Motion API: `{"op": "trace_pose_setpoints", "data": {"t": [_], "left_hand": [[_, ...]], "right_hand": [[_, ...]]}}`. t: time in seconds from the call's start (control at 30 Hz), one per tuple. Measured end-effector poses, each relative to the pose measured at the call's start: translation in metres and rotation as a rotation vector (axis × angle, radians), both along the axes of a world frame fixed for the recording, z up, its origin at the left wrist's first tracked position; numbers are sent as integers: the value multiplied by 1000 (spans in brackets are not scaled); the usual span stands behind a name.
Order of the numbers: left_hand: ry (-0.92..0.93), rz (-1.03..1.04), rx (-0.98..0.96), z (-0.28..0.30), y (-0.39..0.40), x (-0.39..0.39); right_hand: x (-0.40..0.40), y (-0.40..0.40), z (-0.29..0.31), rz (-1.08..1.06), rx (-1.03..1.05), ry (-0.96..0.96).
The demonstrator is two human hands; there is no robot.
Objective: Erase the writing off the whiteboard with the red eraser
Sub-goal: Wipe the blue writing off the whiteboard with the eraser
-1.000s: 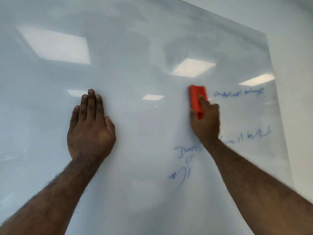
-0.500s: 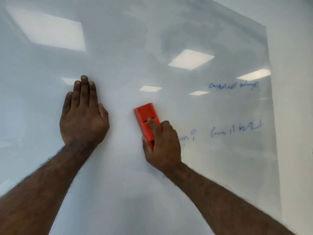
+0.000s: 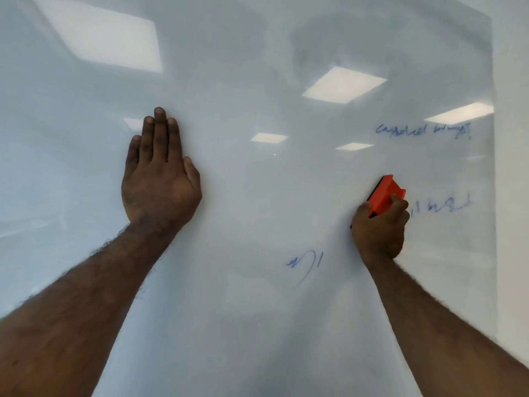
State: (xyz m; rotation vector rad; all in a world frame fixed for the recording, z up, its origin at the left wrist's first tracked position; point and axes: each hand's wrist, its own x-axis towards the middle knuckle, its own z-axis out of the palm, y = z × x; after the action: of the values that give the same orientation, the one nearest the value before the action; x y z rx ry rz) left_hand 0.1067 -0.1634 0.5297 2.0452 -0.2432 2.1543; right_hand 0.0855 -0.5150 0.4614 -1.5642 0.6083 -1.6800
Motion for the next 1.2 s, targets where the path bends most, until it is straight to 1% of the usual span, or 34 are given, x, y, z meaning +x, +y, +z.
{"op": "trace_pose_setpoints", "data": {"t": [0.03, 0.07, 0.1, 0.17, 0.3, 0.4, 0.47, 0.5, 0.53, 0.57, 0.6, 0.63, 0.67, 0.73, 0.77, 0.8, 0.83, 0.87, 0.9, 0.97, 1.03, 1.1, 1.13, 1.17, 1.2], "left_hand": [[2, 3, 3, 0, 0, 0], [1, 6, 4, 0, 0, 1], [-2, 7, 0, 0, 1, 1], [-8, 4, -3, 0, 1, 2], [-19, 8, 6, 1, 4, 5], [-31, 6, 11, 1, 4, 6], [-25, 2, 10, 2, 5, 6], [-24, -2, 10, 2, 4, 6], [-18, -8, 8, 2, 4, 7], [-15, -11, 5, 2, 4, 7], [-15, -13, 7, 2, 4, 7], [-13, -13, 9, 1, 3, 7], [-17, -15, 7, 2, 2, 7], [-20, -19, 8, 1, 1, 5], [-21, -23, 9, 1, 1, 4], [-21, -25, 8, 1, 1, 3], [-23, -25, 4, 0, 1, 3], [-27, -23, 4, -1, 1, 4], [-34, -20, 8, -1, 2, 5], [-48, -6, 21, -1, 4, 7], [-61, 2, 30, 0, 6, 9], [-58, -13, 37, -2, 6, 9], [-53, -25, 40, -3, 6, 9], [-53, -36, 41, -3, 5, 9], [-57, -44, 46, -3, 5, 8]], "right_hand": [[1, 8, 4, 1, 20, -6], [0, 20, 5, -9, -23, -21], [-1, 36, 4, -26, -119, -40], [-2, 72, -13, -33, -403, -81], [-2, 129, -89, 88, -945, -113], [-4, 119, -123, 186, -1265, -73], [-8, 99, -118, 187, -1482, -10], [-9, 87, -109, 166, -1543, 17], [-9, 74, -97, 132, -1534, 28], [-8, 62, -83, 84, -1454, 20], [-7, 50, -68, 29, -1307, 7], [-7, 40, -56, -19, -1097, -19], [-9, 31, -43, -36, -845, -46], [-6, 18, -25, 67, -280, -89], [-4, 16, -19, 136, -40, -124], [-2, 23, -17, 167, 98, -142], [-1, 35, -19, 153, 125, -135], [-1, 53, -28, 108, 66, -134], [-2, 74, -43, 58, -57, -136], [-5, 112, -89, 9, -431, -106], [-12, 124, -131, 87, -832, -36], [-14, 103, -142, 159, -1148, 24], [-15, 88, -138, 151, -1253, 60], [-15, 74, -130, 132, -1315, 96], [-15, 59, -121, 105, -1324, 113]]}}
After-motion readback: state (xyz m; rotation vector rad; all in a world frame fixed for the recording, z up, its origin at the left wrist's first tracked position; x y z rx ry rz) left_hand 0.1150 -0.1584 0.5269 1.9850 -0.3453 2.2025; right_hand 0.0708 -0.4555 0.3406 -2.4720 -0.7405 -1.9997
